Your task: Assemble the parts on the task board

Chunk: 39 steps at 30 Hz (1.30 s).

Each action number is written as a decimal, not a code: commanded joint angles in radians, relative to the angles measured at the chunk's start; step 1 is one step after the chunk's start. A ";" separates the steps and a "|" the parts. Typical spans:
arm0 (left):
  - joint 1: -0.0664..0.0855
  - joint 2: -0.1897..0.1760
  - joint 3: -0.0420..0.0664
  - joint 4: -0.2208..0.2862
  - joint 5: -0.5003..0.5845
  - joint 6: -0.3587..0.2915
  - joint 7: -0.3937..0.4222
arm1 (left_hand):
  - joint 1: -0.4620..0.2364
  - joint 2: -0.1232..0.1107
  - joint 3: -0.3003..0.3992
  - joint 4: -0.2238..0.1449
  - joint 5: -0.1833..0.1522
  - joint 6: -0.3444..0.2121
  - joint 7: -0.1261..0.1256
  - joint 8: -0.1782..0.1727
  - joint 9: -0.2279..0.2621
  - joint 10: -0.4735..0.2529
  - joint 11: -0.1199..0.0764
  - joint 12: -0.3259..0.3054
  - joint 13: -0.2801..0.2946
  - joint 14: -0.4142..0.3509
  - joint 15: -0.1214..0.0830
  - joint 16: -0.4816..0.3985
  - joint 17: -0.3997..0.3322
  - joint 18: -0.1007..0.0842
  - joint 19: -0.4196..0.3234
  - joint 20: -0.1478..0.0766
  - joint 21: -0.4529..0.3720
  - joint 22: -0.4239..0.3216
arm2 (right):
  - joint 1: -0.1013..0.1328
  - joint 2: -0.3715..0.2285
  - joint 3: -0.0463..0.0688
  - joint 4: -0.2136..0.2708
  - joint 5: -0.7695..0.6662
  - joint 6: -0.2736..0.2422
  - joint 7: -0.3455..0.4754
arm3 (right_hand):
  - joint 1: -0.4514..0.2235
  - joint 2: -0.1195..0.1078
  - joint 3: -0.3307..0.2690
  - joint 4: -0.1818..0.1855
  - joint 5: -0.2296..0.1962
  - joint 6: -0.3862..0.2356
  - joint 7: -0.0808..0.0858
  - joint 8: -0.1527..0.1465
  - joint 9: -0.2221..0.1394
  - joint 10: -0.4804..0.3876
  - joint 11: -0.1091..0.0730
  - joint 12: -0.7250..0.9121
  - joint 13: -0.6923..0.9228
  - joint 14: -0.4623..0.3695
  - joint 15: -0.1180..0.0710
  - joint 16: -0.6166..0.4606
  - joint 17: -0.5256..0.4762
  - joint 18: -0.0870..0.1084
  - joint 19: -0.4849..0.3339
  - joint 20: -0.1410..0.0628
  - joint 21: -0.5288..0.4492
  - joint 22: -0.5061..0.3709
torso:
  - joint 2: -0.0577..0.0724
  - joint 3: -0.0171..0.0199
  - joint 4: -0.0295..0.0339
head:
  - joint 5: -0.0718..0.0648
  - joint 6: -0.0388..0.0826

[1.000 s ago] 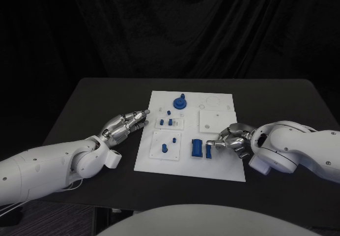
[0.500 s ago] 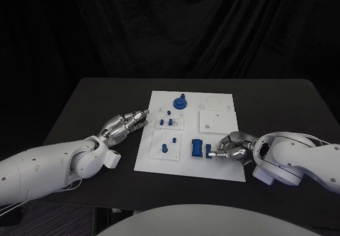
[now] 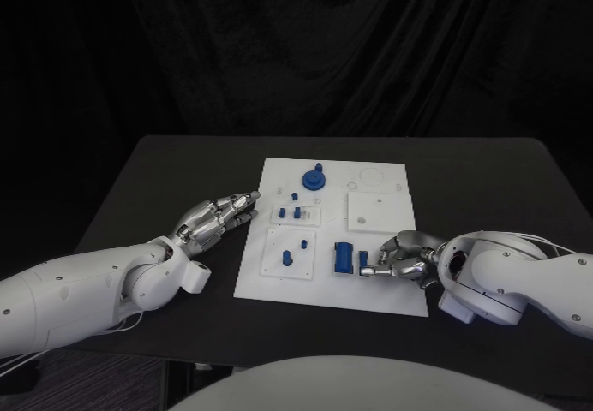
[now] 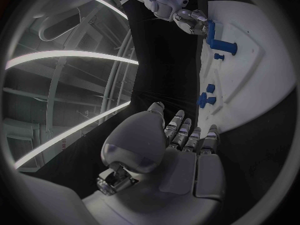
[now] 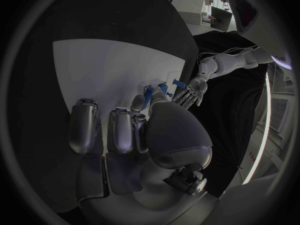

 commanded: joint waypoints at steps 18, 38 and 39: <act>-0.008 0.003 0.001 -0.003 0.006 0.011 0.094 | 0.008 -0.001 0.002 -0.005 0.003 0.002 0.004 0.007 0.001 -0.002 0.003 0.004 0.001 -0.001 0.005 0.001 0.001 0.018 0.002 0.006 -0.002 -0.001 | -0.006 0.019 0.000 -0.027 -0.014 0.012 -0.010 | 0.103 0.005 0.008 -0.031 0.081 -0.016 -0.016 0.014 0.041 0.108 -0.013 0.003 0.263 0.050 -0.011 -0.001 -0.004 -0.007 0.017 -0.012 -0.003 0.181 | 0.000 0.0000 0.0002 | -0.001 0.000; -0.011 0.002 0.001 -0.001 0.006 0.005 0.108 | 0.010 -0.001 0.003 -0.006 0.005 0.005 0.006 0.007 0.001 -0.002 0.004 0.005 0.001 -0.001 0.005 0.001 0.001 0.018 0.003 0.006 -0.001 0.000 | -0.006 0.004 0.000 -0.018 -0.014 -0.066 0.042 | 0.090 0.003 -0.014 -0.004 -0.009 -0.010 -0.014 0.011 0.057 0.108 -0.011 0.003 0.263 0.050 -0.010 0.000 -0.001 -0.008 0.018 -0.011 0.001 0.182 | 0.000 0.0000 0.0000 | 0.003 0.000; -0.011 0.001 0.001 0.001 0.006 0.002 0.111 | 0.010 -0.002 0.003 -0.006 0.005 0.007 0.006 0.008 0.001 -0.001 0.004 0.006 0.002 -0.001 0.004 0.001 0.001 0.018 0.003 0.005 -0.001 0.001 | -0.006 0.000 0.000 -0.014 -0.014 -0.088 0.059 | 0.089 0.001 -0.016 -0.003 -0.015 -0.006 -0.014 0.012 0.059 0.108 -0.012 0.003 0.263 0.051 -0.010 0.002 0.003 -0.009 0.019 -0.012 0.005 0.183 | 0.000 0.0001 0.0000 | 0.003 0.000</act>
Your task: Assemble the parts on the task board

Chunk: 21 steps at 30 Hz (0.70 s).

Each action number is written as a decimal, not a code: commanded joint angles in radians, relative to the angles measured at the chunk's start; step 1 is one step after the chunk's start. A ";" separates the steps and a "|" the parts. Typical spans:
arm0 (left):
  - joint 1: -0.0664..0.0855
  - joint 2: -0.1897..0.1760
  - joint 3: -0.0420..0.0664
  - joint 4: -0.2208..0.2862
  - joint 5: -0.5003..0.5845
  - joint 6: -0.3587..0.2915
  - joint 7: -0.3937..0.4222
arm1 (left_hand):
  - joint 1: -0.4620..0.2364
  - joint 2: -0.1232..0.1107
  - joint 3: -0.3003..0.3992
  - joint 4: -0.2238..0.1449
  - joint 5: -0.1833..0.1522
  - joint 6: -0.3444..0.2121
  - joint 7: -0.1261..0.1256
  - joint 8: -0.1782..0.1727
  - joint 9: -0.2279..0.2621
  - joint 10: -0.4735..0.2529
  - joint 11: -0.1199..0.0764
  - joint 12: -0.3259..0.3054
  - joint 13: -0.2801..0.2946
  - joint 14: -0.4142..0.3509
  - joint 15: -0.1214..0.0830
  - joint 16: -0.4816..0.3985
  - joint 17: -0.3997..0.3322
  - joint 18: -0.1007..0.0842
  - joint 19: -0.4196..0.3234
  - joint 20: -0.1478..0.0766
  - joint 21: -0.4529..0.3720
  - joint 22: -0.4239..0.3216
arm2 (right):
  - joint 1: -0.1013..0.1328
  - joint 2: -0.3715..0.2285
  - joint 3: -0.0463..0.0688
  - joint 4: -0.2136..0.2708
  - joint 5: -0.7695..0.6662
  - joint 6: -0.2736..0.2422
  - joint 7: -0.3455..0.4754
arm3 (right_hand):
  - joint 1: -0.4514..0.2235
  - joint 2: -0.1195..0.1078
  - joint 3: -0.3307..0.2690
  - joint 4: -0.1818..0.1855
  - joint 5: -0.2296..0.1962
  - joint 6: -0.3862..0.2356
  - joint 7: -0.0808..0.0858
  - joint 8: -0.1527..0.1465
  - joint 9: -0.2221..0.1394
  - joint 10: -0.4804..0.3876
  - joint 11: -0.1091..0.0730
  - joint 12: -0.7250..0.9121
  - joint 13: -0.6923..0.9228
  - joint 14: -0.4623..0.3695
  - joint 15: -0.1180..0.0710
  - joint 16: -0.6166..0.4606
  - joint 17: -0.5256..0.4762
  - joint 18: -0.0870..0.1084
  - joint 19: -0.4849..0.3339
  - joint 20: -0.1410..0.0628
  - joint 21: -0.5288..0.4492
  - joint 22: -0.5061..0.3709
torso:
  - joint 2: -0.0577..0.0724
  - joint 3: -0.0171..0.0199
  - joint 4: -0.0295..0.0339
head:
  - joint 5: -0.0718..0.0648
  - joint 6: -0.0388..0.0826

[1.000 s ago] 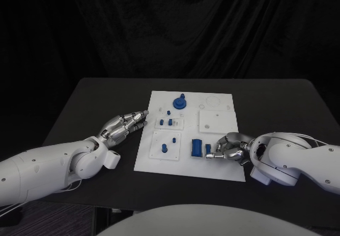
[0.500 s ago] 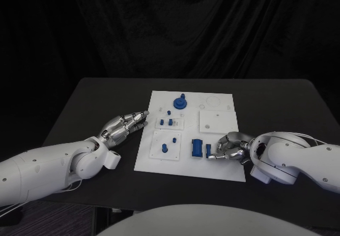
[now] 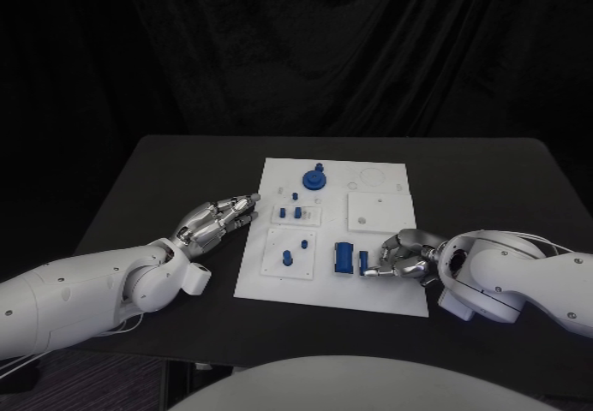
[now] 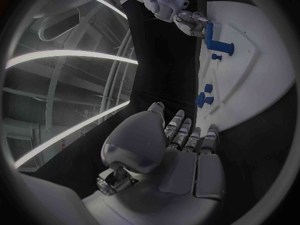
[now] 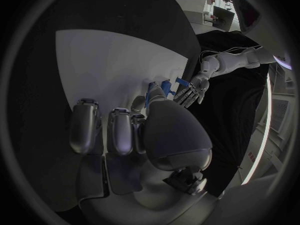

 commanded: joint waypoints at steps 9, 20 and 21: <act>0.000 -0.037 0.001 0.067 0.006 -0.053 0.139 | -0.007 -0.005 -0.028 0.045 -0.020 0.001 0.013 0.004 0.000 0.006 0.002 0.014 0.002 -0.001 -0.007 0.001 0.001 0.016 0.005 -0.012 0.001 0.001 | 0.034 -0.064 0.000 0.042 -0.001 -0.387 0.345 | -0.077 0.015 -0.030 0.009 -0.011 0.045 -0.005 -0.076 -0.034 0.105 -0.009 -0.002 0.261 0.033 -0.008 -0.031 -0.058 -0.001 0.005 -0.005 -0.033 0.171 | 0.000 0.0003 0.0001 | 0.004 0.000; 0.031 -0.057 0.001 0.143 0.006 -0.122 0.179 | -0.062 0.005 -0.079 0.049 -0.067 -0.233 -0.103 -0.032 -0.022 -0.019 -0.013 -0.005 -0.001 -0.015 -0.054 -0.003 -0.003 -0.037 0.005 -0.112 0.002 -0.002 | 0.073 -0.065 0.000 0.008 0.264 -0.567 0.771 | -0.013 0.098 -0.084 0.006 0.242 0.062 0.209 -0.588 -0.408 -0.769 0.235 -0.894 -0.704 -0.666 0.261 -0.841 -0.880 0.041 -0.643 0.186 -1.090 -0.276 | -0.006 0.0027 0.0013 | -0.013 0.000; 0.032 -0.055 0.001 0.144 0.006 -0.128 0.183 | -0.067 0.006 -0.080 0.049 -0.070 -0.251 -0.148 -0.035 -0.023 -0.018 -0.010 -0.006 -0.001 -0.013 -0.057 -0.003 -0.003 -0.040 0.006 -0.116 0.003 -0.002 | 0.074 -0.063 0.000 -0.002 0.303 -0.551 0.802 | 0.006 0.101 -0.086 0.009 0.252 0.053 0.235 -0.637 -0.445 -0.810 0.257 -0.953 -0.763 -0.733 0.295 -0.889 -0.919 0.034 -0.695 0.210 -1.153 -0.329 | -0.011 0.0032 0.0025 | -0.015 0.000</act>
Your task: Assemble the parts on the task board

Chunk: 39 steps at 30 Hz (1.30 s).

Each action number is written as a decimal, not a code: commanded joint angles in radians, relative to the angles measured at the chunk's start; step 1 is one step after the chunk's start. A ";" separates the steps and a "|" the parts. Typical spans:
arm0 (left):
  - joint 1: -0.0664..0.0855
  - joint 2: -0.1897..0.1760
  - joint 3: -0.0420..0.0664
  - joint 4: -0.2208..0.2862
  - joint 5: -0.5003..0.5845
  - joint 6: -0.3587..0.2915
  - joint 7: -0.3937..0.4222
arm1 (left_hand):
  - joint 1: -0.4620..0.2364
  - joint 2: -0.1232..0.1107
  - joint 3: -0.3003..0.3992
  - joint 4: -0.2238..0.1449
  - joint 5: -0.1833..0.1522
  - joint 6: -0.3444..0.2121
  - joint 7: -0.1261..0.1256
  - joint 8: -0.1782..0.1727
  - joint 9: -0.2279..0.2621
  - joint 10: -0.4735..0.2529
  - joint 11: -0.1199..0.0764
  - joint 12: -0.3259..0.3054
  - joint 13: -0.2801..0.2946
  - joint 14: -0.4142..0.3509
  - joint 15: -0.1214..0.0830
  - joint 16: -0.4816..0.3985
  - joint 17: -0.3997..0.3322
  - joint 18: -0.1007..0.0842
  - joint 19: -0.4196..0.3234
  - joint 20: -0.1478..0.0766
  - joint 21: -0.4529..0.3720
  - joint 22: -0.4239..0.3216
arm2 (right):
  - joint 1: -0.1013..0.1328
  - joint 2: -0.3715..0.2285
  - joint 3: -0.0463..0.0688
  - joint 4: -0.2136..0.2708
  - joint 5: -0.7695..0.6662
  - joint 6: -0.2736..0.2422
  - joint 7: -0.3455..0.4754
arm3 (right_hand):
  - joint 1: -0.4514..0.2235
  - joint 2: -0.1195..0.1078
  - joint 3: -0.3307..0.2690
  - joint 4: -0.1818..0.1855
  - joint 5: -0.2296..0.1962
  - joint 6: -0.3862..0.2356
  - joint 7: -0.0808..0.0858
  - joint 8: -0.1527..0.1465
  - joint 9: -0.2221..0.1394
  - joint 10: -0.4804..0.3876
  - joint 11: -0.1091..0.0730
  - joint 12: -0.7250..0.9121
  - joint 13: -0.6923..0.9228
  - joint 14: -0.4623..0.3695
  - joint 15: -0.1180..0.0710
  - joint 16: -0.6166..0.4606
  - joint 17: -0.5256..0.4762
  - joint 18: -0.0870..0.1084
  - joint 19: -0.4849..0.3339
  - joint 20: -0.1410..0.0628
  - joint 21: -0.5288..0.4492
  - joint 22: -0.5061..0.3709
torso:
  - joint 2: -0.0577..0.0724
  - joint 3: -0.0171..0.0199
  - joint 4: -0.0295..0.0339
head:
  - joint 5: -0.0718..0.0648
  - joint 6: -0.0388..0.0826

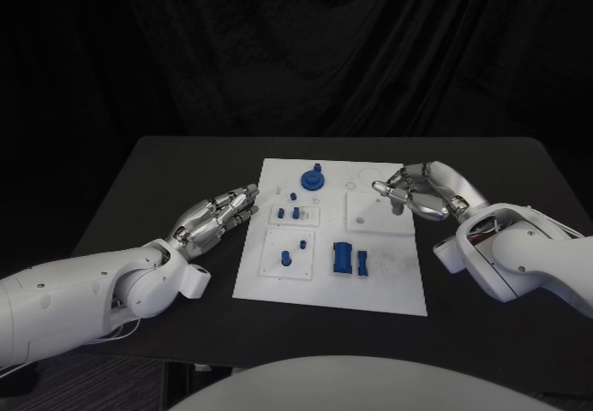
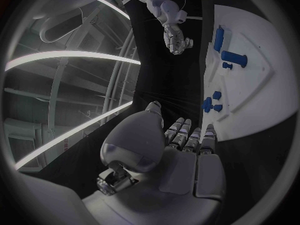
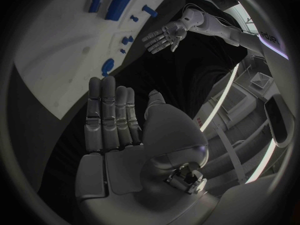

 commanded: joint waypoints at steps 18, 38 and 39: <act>0.011 0.048 0.000 -0.027 0.005 -0.071 0.218 | -0.118 -0.002 -0.052 -0.001 -0.145 -0.052 -0.135 -0.009 -0.005 -0.077 -0.119 -0.070 -0.012 -0.002 -0.069 -0.004 -0.002 0.008 -0.022 -0.044 -0.017 -0.027 | -0.028 0.022 0.000 -0.110 0.407 0.183 0.463 | -0.015 0.051 -0.097 -0.001 -0.042 -0.436 -0.222 -0.502 -0.329 -0.668 -0.005 -0.421 -0.500 -0.784 0.093 -0.429 -0.328 -0.064 -0.811 0.146 -0.222 -0.907 | -0.031 0.0125 -0.0053 | -0.006 0.000; 0.022 0.142 0.121 0.009 0.084 -0.467 -0.094 | -0.921 -0.195 0.133 -0.193 -0.322 -0.209 -0.070 -0.031 -0.027 -0.144 -0.123 -0.154 -0.034 -0.002 -0.112 -0.004 -0.002 -0.145 -0.034 -0.169 -0.031 -0.048 | -0.158 0.219 0.187 -0.235 0.739 -0.016 0.458 | -0.861 -0.150 0.132 -0.200 -0.279 -0.629 -0.166 -0.675 -0.378 -0.748 -0.130 -0.631 -0.647 -0.864 -0.099 -0.632 -0.372 -0.130 -0.869 -0.050 -0.239 -1.062 | -0.095 -0.0160 -0.0495 | -0.026 0.198; 0.023 0.149 0.130 0.011 0.091 -0.498 -0.101 | -0.937 -0.198 0.137 -0.196 -0.325 -0.209 -0.070 -0.031 -0.027 -0.144 -0.123 -0.154 -0.034 -0.002 -0.112 -0.004 -0.002 -0.145 -0.034 -0.169 -0.031 -0.048 | -0.165 0.229 0.198 -0.242 0.760 -0.023 0.461 | -0.877 -0.150 0.136 -0.204 -0.283 -0.632 -0.166 -0.675 -0.378 -0.748 -0.130 -0.635 -0.647 -0.864 -0.099 -0.632 -0.372 -0.130 -0.869 -0.053 -0.239 -1.062 | -0.098 -0.0176 -0.0522 | -0.027 0.210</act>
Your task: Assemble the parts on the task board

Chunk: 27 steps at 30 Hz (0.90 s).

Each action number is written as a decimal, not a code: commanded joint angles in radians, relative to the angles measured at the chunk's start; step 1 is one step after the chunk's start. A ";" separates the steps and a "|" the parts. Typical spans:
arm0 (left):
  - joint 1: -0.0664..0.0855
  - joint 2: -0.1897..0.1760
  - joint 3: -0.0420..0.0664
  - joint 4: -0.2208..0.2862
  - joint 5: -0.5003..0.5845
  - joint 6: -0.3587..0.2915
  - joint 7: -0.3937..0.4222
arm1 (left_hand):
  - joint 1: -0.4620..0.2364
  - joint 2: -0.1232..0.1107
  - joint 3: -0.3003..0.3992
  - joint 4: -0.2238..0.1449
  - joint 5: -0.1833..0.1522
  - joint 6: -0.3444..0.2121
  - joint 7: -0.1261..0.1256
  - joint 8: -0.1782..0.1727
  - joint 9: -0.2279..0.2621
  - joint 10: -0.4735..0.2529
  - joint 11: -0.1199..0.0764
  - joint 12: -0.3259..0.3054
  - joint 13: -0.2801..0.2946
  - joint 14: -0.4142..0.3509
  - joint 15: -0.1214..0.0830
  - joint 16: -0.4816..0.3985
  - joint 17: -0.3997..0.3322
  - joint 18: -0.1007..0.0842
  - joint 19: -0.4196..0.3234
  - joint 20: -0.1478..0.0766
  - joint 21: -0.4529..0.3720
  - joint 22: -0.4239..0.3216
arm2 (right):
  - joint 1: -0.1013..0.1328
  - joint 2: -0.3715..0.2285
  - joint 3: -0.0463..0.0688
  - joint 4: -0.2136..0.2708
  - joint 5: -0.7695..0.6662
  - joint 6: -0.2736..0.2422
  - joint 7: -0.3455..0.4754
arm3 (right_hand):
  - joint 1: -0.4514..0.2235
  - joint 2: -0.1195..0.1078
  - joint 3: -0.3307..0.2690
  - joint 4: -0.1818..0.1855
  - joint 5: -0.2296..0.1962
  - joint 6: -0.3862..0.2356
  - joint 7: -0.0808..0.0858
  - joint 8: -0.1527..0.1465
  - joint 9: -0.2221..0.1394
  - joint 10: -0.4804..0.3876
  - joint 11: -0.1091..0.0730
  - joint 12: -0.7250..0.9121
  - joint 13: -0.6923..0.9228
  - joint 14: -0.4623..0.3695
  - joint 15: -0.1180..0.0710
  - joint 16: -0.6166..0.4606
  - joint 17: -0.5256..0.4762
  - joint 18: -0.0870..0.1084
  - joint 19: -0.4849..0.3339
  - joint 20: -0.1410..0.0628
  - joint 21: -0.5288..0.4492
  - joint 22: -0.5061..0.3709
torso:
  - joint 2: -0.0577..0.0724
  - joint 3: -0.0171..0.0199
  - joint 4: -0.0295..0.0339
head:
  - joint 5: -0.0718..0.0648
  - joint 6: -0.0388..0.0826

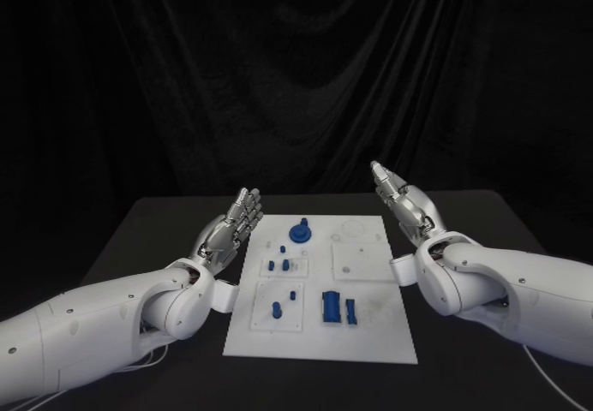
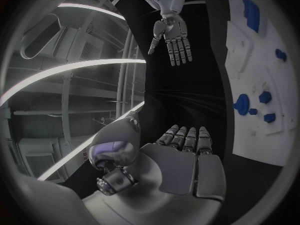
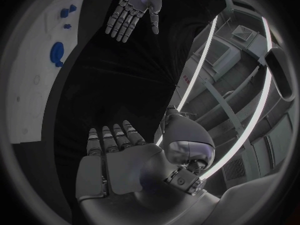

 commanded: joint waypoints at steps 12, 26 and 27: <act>0.014 0.077 0.091 0.031 0.107 -0.467 -0.103 | -0.301 -0.129 0.114 -0.137 -0.118 -0.037 0.002 -0.006 -0.002 -0.007 0.000 -0.009 -0.002 0.000 -0.010 -0.004 -0.001 -0.081 -0.001 -0.018 -0.007 -0.002 | -0.052 0.071 0.065 -0.051 0.277 -0.112 0.058 | -0.317 -0.083 0.160 -0.122 -0.158 -0.130 0.003 -0.042 -0.003 0.000 -0.017 -0.140 -0.022 -0.002 -0.071 -0.083 -0.003 -0.023 -0.002 -0.132 -0.006 -0.028 | -0.042 -0.0192 -0.0307 | -0.011 0.105; 0.015 0.081 0.096 0.033 0.110 -0.484 -0.107 | -0.403 -0.129 0.114 -0.137 -0.118 -0.037 0.002 -0.006 -0.002 -0.007 0.000 -0.009 -0.002 0.000 -0.010 -0.004 -0.001 -0.081 -0.001 -0.018 -0.007 -0.002 | -0.052 0.071 0.065 -0.051 0.277 -0.112 0.058 | -0.423 -0.083 0.160 -0.122 -0.158 -0.130 0.003 -0.042 -0.003 0.000 -0.017 -0.140 -0.022 -0.002 -0.071 -0.083 -0.003 -0.023 -0.002 -0.132 -0.006 -0.028 | -0.042 -0.0192 -0.0307 | -0.011 0.105; 0.015 0.081 0.096 0.033 0.110 -0.484 -0.107 | -0.408 -0.129 0.114 -0.137 -0.118 -0.037 0.002 -0.006 -0.002 -0.007 0.000 -0.009 -0.002 0.000 -0.010 -0.004 -0.001 -0.081 -0.001 -0.018 -0.007 -0.002 | -0.052 0.071 0.065 -0.051 0.277 -0.112 0.058 | -0.430 -0.083 0.160 -0.122 -0.158 -0.130 0.003 -0.042 -0.003 0.000 -0.017 -0.140 -0.022 -0.002 -0.071 -0.083 -0.003 -0.023 -0.002 -0.132 -0.006 -0.028 | -0.042 -0.0192 -0.0307 | -0.011 0.105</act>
